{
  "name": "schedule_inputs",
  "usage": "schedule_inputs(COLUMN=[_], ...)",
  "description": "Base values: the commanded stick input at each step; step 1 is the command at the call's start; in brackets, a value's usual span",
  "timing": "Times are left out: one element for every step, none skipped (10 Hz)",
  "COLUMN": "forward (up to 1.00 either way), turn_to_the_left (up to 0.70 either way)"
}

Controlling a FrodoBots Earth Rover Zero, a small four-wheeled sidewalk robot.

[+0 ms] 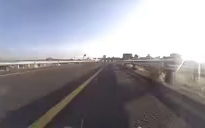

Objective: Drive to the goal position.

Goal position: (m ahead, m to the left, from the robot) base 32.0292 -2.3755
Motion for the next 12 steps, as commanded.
schedule_inputs(forward=[0.5,0.5,0.5,0.5,0.5,0.5,0.5,0.5,0.5,0.5,0.5,0.5], turn_to_the_left=[0.0,0.0,0.0,0.0,0.0,0.0,0.0,0.0,0.0,0.0,0.0,0.0])
